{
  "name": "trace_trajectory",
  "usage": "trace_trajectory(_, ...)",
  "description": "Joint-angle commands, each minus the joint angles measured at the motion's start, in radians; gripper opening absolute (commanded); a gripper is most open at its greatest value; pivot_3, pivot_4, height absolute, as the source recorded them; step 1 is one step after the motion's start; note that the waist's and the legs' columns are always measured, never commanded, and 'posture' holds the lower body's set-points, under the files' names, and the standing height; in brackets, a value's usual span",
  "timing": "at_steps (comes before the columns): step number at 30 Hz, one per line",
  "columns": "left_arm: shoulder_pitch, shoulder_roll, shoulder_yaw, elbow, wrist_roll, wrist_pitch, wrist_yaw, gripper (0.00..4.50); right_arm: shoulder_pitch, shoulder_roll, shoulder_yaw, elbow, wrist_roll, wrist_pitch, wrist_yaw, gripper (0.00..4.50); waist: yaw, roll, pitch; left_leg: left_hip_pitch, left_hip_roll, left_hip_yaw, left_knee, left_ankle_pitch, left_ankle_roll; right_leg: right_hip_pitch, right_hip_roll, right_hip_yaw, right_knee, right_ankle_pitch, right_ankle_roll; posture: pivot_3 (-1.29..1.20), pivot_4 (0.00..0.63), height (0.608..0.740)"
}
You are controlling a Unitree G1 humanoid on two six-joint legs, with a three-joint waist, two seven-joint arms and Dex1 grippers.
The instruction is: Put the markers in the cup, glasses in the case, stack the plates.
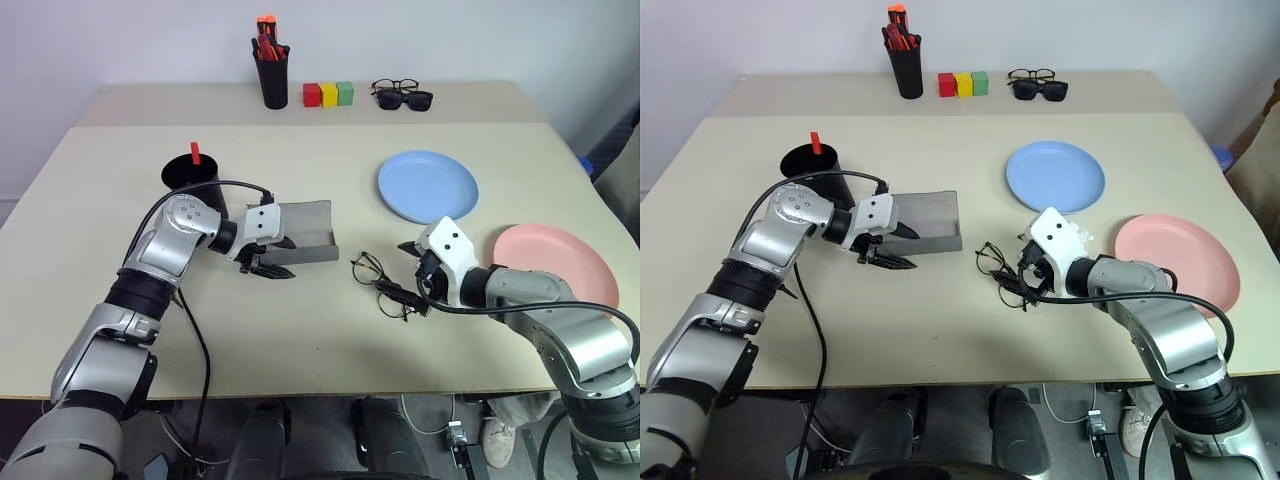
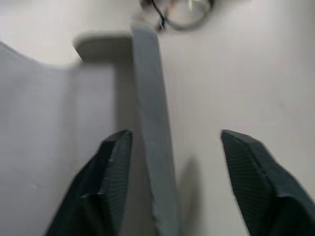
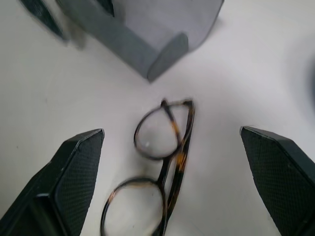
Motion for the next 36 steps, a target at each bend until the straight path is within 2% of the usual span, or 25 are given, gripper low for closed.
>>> trace_trajectory(1,0.083,0.053,0.098,-0.21,-0.098,0.082,0.021,2.88,-0.025,0.007,0.004,0.008,0.009,0.054,-0.025,4.5,-0.004,0.0,0.0,0.0,0.0,0.0,0.0,0.0,0.0,0.0,0.0,0.0,0.0,0.0,0.0,0.0,0.15,0.74)
trace_trajectory(7,0.349,0.135,0.231,-0.554,-0.226,0.273,0.117,2.88,-0.029,0.02,0.029,0.033,0.001,0.094,-0.054,4.5,0.0,0.001,0.0,0.001,0.001,0.0,0.0,0.0,0.0,0.0,0.0,0.0,0.0,0.0,0.0,0.0,0.15,0.74)
trace_trajectory(11,0.537,0.145,0.324,-0.727,-0.306,0.394,0.219,2.88,-0.05,0.038,0.049,0.076,-0.011,0.1,-0.076,4.5,0.001,0.001,0.0,0.001,0.001,0.001,0.0,0.0,0.0,0.001,0.0,0.0,0.0,0.0,0.0,0.0,0.15,0.74)
trace_trajectory(14,0.598,0.15,0.346,-0.78,-0.324,0.429,0.274,2.94,-0.056,0.038,0.057,0.086,-0.006,0.114,-0.076,3.7,0.007,0.001,0.0,0.001,0.001,0.0,0.0,0.0,0.0,0.001,0.0,0.0,0.0,0.0,0.0,0.0,0.15,0.74)
trace_trajectory(21,0.653,0.154,0.395,-0.835,-0.38,0.488,0.363,2.94,-0.072,0.027,0.067,0.091,-0.004,0.13,-0.069,0.03,0.003,0.0,-0.001,0.002,0.001,0.001,0.0,0.0,0.001,0.002,0.0,0.0,-0.001,0.0,-0.001,0.0,0.15,0.74)
trace_trajectory(29,0.677,0.165,0.399,-0.841,-0.401,0.496,0.415,2.94,-0.117,-0.011,0.096,0.073,-0.027,0.083,-0.057,0.03,0.005,0.0,-0.002,0.004,0.001,0.001,0.0,0.0,0.001,0.005,0.0,0.0,-0.002,-0.001,-0.002,0.0,0.15,0.74)
trace_trajectory(33,0.707,0.16,0.447,-0.853,-0.429,0.526,0.461,2.94,-0.229,-0.008,0.139,0.064,-0.029,0.012,-0.004,0.03,-0.002,0.001,-0.001,0.003,0.002,0.001,0.0,0.0,0.001,0.003,0.001,0.0,-0.002,0.0,-0.001,0.0,0.15,0.74)
trace_trajectory(36,0.755,0.152,0.481,-0.853,-0.424,0.52,0.503,2.94,-0.379,0.025,0.217,0.157,-0.065,-0.107,0.084,0.03,-0.007,0.002,0.0,0.003,0.003,0.002,-0.001,0.0,0.001,0.001,0.001,0.0,-0.001,-0.001,-0.002,0.0,0.15,0.74)
